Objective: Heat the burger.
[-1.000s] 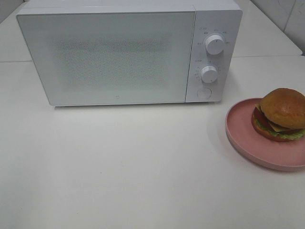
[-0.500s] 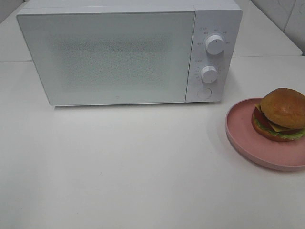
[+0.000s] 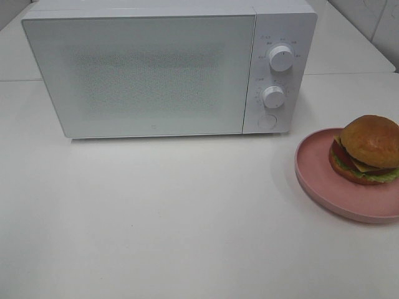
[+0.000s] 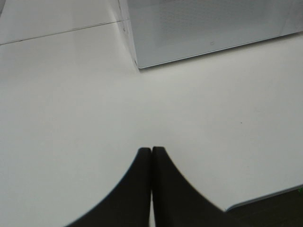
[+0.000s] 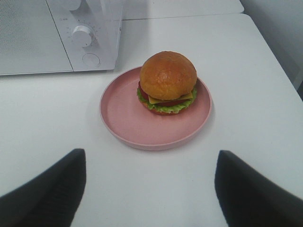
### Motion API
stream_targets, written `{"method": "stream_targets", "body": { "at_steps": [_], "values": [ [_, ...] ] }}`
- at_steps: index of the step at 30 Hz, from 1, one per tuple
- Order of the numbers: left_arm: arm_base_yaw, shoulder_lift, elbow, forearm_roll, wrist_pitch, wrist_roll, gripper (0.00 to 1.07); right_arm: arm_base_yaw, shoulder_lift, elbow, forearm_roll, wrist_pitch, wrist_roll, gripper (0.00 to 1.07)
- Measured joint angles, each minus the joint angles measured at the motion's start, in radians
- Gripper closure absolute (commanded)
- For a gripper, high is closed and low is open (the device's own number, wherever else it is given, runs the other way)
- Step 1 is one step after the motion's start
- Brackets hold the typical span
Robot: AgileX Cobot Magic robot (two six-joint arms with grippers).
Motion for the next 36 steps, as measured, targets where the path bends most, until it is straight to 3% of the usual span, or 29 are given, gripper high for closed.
{"method": "stream_targets", "body": {
  "at_steps": [9,36],
  "values": [
    [0.045,-0.02,0.001,0.0,-0.001,0.0,1.06,0.0,0.0,0.0,0.0,0.0,0.0,0.36],
    [-0.002,-0.02,0.001,0.0,0.0,0.0,1.06,0.011,0.0,0.0,0.0,0.0,0.0,0.36]
  ]
}}
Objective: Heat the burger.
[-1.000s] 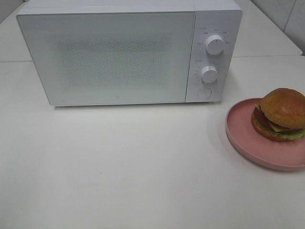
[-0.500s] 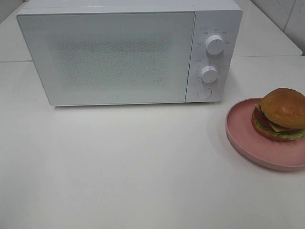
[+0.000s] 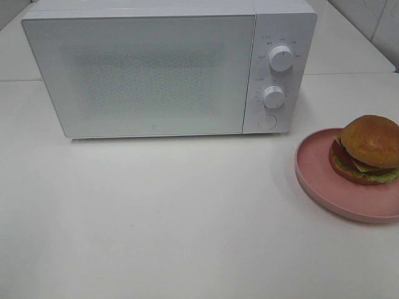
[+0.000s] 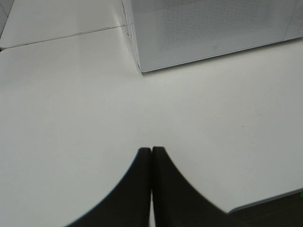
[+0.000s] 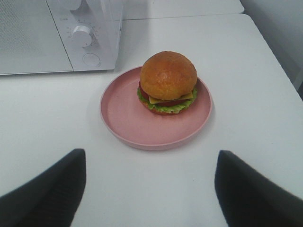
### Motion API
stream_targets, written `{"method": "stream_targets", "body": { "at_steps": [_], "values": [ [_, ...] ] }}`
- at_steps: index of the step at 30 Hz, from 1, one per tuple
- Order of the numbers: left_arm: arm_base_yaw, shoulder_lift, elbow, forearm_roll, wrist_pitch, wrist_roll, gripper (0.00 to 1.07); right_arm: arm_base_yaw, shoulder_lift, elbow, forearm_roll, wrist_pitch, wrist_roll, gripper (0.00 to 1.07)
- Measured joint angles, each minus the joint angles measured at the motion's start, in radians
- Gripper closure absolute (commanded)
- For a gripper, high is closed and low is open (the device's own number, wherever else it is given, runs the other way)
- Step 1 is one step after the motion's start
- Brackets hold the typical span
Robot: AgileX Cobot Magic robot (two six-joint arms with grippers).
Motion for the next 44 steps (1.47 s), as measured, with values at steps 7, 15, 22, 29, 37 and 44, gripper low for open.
{"method": "stream_targets", "body": {
  "at_steps": [7,15,22,29,37,44],
  "values": [
    [0.0,0.0,0.0,0.0,0.0,0.0,1.06,0.026,0.0,0.0,0.0,0.0,0.0,0.36],
    [0.0,0.0,0.0,0.0,0.0,0.0,1.06,0.027,0.0,0.0,0.0,0.0,0.0,0.36],
    [0.0,0.0,0.0,0.0,0.0,0.0,1.06,0.027,0.0,0.0,0.0,0.0,0.0,0.36],
    [0.0,0.0,0.0,0.0,0.0,0.0,1.06,0.027,0.0,0.0,0.0,0.0,0.0,0.36],
    [0.0,0.0,0.0,0.0,0.0,0.0,1.06,0.027,0.0,0.0,0.0,0.0,0.0,0.36],
    [0.0,0.0,0.0,0.0,0.0,0.0,1.06,0.027,0.0,0.0,0.0,0.0,0.0,0.36]
  ]
}}
